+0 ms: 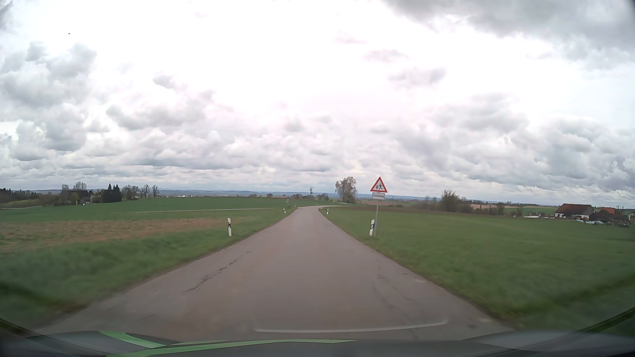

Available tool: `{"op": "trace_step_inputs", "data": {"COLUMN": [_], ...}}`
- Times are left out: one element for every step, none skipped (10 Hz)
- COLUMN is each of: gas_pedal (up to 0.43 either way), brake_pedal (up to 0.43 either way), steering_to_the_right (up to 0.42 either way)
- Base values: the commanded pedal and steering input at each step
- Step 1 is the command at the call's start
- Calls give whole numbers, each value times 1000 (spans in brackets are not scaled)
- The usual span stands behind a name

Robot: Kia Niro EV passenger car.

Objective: Follow the waypoints while adhering to traffic rules and regulations

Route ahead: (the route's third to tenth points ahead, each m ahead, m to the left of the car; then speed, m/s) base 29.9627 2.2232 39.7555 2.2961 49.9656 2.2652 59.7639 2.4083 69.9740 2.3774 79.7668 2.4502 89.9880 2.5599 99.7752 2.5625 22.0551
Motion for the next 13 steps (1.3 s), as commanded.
{"op": "trace_step_inputs", "data": {"gas_pedal": [138, 138, 138, 138, 138, 138, 138, 138, 138, 138, 138, 138, 138], "brake_pedal": [0, 0, 0, 0, 0, 0, 0, 0, 0, 0, 0, 0, 0], "steering_to_the_right": [-4, -3, -1, 0, -1, 0, -1, 0, 0, 0, -1, -1, -1]}}
